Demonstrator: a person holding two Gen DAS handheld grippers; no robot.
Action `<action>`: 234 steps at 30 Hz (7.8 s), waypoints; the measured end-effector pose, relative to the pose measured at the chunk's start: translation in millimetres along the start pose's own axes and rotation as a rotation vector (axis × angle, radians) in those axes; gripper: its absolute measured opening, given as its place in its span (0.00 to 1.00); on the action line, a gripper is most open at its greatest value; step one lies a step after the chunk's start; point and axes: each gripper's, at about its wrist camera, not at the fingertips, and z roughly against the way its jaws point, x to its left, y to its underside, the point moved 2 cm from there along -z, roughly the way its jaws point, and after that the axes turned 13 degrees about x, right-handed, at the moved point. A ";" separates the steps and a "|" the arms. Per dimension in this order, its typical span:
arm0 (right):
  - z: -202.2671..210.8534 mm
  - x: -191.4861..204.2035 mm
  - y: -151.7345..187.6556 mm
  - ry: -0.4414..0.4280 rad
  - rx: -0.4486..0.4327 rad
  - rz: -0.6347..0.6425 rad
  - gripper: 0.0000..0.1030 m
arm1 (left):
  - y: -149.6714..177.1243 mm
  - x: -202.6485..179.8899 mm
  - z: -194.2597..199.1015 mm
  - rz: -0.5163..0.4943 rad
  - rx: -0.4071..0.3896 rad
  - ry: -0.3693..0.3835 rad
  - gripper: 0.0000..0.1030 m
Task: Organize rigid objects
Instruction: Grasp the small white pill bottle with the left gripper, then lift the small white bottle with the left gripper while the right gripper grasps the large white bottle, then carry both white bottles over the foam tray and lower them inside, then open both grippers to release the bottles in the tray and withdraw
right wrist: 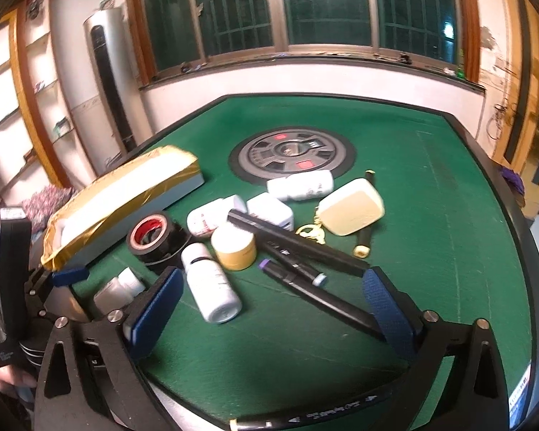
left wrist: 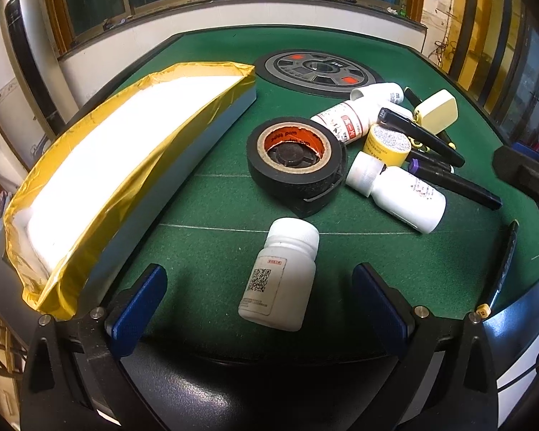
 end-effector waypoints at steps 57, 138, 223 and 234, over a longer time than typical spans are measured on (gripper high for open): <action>-61.7 62.5 -5.4 -0.056 0.203 0.232 0.30 | 3.8 -8.0 3.5 -0.058 -0.006 0.097 0.34; -123.1 190.9 -109.8 -0.268 0.292 0.322 0.30 | -32.7 163.6 -7.1 0.401 -0.149 0.085 0.30; -69.1 124.9 -43.7 -0.410 0.164 0.187 0.67 | -4.6 129.4 27.8 0.355 -0.159 -0.087 0.48; -45.6 65.8 -25.7 -0.349 0.115 0.097 0.79 | -8.9 112.8 32.9 0.320 -0.168 -0.090 0.49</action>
